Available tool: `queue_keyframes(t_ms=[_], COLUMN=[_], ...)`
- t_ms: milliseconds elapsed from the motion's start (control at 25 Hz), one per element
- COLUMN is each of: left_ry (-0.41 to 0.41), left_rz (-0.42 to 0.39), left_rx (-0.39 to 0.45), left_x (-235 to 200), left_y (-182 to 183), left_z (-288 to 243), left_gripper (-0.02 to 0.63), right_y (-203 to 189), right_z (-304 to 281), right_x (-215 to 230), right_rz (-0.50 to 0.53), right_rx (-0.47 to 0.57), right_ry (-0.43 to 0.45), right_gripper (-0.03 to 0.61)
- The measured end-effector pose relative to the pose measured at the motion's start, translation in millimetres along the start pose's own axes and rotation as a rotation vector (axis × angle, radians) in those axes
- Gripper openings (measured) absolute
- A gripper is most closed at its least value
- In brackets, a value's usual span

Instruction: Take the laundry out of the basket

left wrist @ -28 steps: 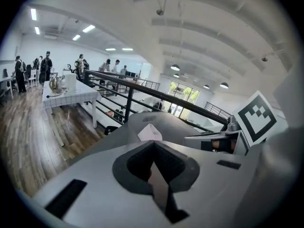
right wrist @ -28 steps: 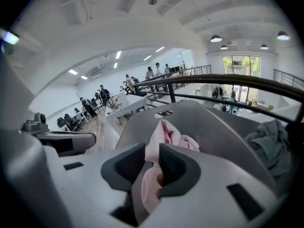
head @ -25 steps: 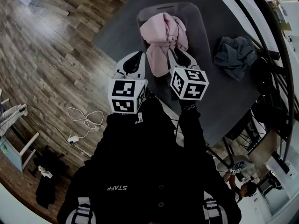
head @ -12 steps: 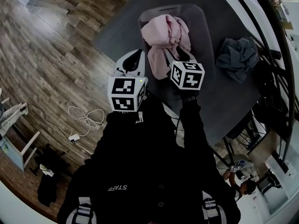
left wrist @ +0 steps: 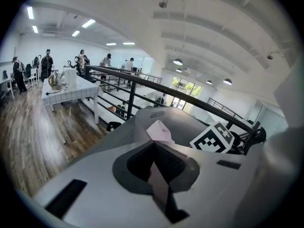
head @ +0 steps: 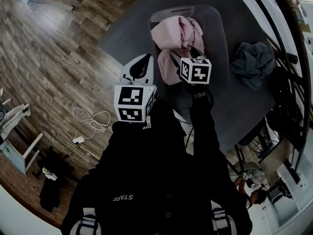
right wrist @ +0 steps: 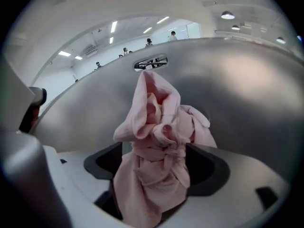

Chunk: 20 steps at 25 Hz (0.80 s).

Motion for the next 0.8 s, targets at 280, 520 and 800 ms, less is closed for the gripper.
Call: queue_keyframes(t_ms=[280,520,800], left_ry=[0.009,0.019,0.052], left_rz=[0.016,0.025,0.027], left_rx=[-0.009,-0.009,-0.025], left_x=[-5.9,-11.7,-20.5], left_y=[-4.4,-7.1,-15.4], left_z=[2.1,4.0,12.5], left_gripper=[0.002,0.002,0.002], right_y=[-3.8,-9.0,-17.7], right_z=[-27.9,-57.5,-93.5], right_x=[4.2,9.6,3.1], right_rz=[-0.028,-0.072,-0.140], right_rx=[-0.047,-0.100,-0.161], right_ry=[-0.024,-0.036,0.052], right_gripper=[0.445,0.487,0.531])
Point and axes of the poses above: the fingertips, and each gripper's own axes: z backward along the fingers, x to its right, y out of its top, the point moved 7 cm from there along z, backward along the fingers, and after that the axes turned 7 degrees about -y, right-handed, at the moved point
